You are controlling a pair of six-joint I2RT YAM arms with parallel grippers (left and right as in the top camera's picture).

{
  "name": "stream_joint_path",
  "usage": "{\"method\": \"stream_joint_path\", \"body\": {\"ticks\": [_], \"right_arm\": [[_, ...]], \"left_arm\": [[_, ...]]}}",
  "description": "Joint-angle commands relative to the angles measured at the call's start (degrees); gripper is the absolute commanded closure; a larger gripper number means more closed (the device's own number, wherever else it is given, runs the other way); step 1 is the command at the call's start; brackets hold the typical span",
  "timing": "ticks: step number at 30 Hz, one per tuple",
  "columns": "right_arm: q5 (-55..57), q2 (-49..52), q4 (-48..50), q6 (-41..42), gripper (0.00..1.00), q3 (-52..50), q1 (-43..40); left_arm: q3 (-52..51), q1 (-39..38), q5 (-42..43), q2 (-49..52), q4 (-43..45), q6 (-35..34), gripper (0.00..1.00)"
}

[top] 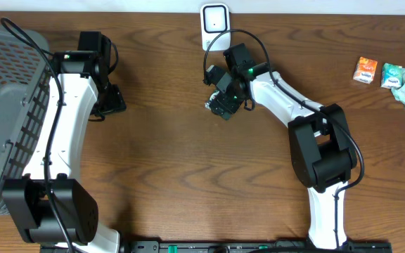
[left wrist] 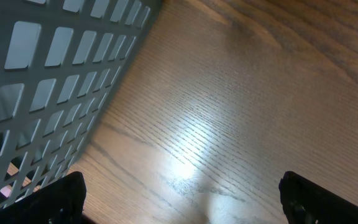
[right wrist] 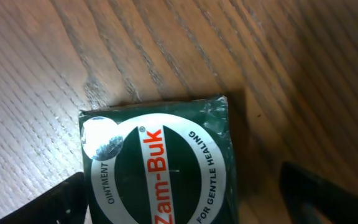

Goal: Scan the item barcode
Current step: 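Hold the tin's barcode face in front of the scanner with the right gripper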

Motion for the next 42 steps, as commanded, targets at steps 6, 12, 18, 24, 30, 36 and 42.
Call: {"method": "stream_joint_path", "body": {"ticks": [6, 12, 18, 24, 30, 36, 42], "right_arm": [[-1.2, 0.4, 0.9, -0.2, 0.10, -4.9, 0.5], [-1.2, 0.4, 0.9, 2.5, 0.29, -5.4, 0.5], [-1.3, 0.1, -1.1, 7.1, 0.46, -3.1, 0.5], [-3.8, -2.8, -3.1, 12.8, 0.46, -1.5, 0.2], [-20.0, -10.1, -3.0, 17.7, 0.44, -1.3, -2.0], [-40.5, -15.5, -0.6, 24.5, 0.41, -1.3, -7.6], [-59.9, -15.3, 4.5, 40.1, 0.44, -1.4, -13.0]], "left_arm": [[0.5, 0.0, -0.1, -0.2, -0.3, -0.9, 0.02], [0.5, 0.0, -0.1, -0.2, -0.3, -0.9, 0.02], [0.5, 0.0, -0.1, -0.2, -0.3, -0.9, 0.03], [0.5, 0.0, -0.1, -0.2, -0.3, -0.9, 0.02], [0.5, 0.0, -0.1, -0.2, -0.3, -0.9, 0.02], [0.5, 0.0, -0.1, -0.2, -0.3, -0.9, 0.02], [0.5, 0.0, -0.1, -0.2, -0.3, -0.9, 0.02]]}}
